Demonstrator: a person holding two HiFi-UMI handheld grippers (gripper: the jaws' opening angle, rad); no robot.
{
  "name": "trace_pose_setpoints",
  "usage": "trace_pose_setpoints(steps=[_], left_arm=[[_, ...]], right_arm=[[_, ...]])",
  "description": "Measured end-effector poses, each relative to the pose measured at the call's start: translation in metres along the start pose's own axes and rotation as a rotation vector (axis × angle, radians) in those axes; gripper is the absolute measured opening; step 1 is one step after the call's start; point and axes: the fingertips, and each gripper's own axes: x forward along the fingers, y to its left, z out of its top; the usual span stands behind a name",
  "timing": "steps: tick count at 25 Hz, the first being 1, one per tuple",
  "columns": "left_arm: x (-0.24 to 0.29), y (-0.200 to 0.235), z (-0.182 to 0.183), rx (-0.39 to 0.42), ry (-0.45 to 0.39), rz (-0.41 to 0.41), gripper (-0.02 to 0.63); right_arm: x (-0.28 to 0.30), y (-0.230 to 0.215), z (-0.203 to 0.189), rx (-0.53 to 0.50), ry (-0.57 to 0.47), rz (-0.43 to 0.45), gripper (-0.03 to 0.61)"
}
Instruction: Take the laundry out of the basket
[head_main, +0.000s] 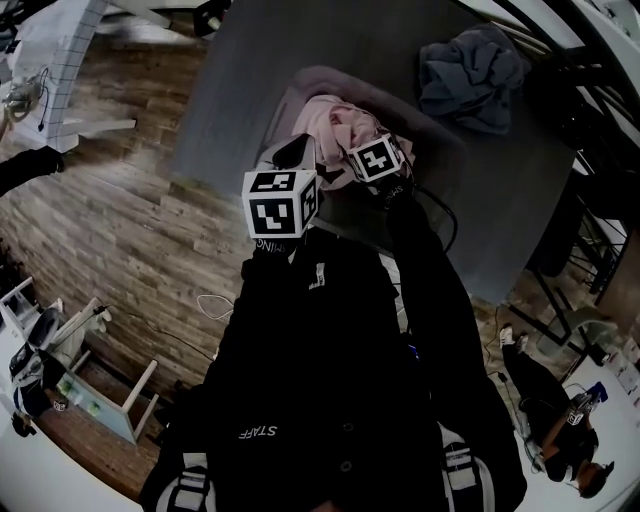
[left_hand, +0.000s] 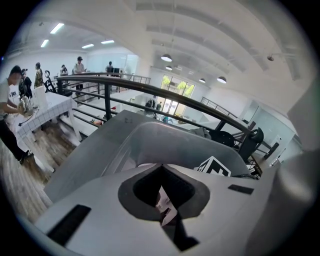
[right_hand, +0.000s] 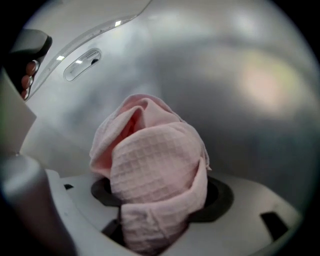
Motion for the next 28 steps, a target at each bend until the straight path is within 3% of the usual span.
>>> trace_pose_setpoints(steps=[4, 15, 23, 28], left_arm=[[-0.026, 0.004, 0.007, -0.011, -0.050, 0.012, -0.002], [-0.099, 0.003, 0.033, -0.021, -0.225, 0.023, -0.002], [-0.153, -0.003, 0.060, -0.003, -0.350, 0.033, -0.002], [-0.192, -0.017, 0.070, 0.065, -0.416, 0.055, -0.002]], right_arm=[[-0.027, 0.013, 0.007, 0.010, -0.050, -0.001, 0.324], [-0.153, 0.050, 0.051, 0.028, -0.343, -0.014, 0.325], [-0.269, 0.079, 0.083, 0.032, -0.616, -0.046, 0.327], [-0.333, 0.095, 0.082, 0.085, -0.771, -0.071, 0.328]])
